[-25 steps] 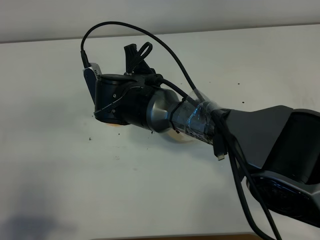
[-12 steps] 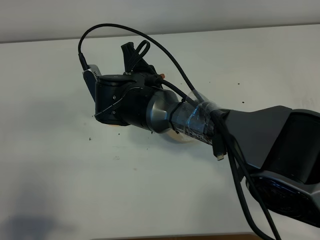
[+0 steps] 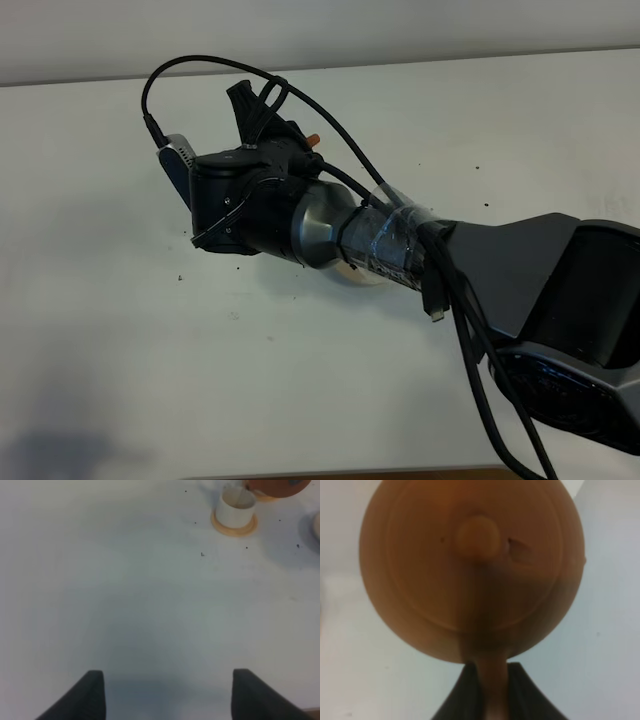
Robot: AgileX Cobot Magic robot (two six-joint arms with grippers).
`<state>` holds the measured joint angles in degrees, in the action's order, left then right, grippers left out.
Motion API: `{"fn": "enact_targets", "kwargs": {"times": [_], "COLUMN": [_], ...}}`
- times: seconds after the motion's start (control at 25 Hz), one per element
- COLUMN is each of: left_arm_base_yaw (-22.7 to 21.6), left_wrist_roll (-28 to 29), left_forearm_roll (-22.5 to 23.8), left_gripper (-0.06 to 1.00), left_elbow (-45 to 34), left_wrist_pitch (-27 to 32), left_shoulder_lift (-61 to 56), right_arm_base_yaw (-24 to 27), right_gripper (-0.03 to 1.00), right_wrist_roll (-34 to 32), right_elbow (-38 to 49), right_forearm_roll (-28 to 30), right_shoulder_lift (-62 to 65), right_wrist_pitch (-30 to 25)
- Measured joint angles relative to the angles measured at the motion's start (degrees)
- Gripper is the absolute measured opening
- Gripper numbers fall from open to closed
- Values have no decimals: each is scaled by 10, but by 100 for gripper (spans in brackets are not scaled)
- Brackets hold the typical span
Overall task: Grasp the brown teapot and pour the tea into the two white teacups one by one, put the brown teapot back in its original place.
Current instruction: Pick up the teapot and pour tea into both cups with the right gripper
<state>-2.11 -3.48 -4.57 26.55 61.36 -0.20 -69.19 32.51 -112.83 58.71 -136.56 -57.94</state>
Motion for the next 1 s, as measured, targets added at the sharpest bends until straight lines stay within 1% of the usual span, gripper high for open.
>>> {"fn": "enact_targets", "kwargs": {"times": [0.4, 0.6, 0.88, 1.0], "left_arm_base_yaw": [0, 0, 0, 0], "left_wrist_roll": [0, 0, 0, 0], "left_forearm_roll": [0, 0, 0, 0], "left_gripper": [57, 57, 57, 57], "left_elbow": [0, 0, 0, 0], "left_wrist_pitch": [0, 0, 0, 0], "left_shoulder_lift": [0, 0, 0, 0], "right_arm_base_yaw": [-1, -2, -2, -2], "right_gripper": [12, 12, 12, 12], "right_wrist_roll": [40, 50, 55, 69], "right_elbow": [0, 0, 0, 0], "right_forearm_roll": [8, 31, 44, 58], "right_shoulder_lift": [0, 0, 0, 0], "right_wrist_pitch": [16, 24, 30, 30]}}
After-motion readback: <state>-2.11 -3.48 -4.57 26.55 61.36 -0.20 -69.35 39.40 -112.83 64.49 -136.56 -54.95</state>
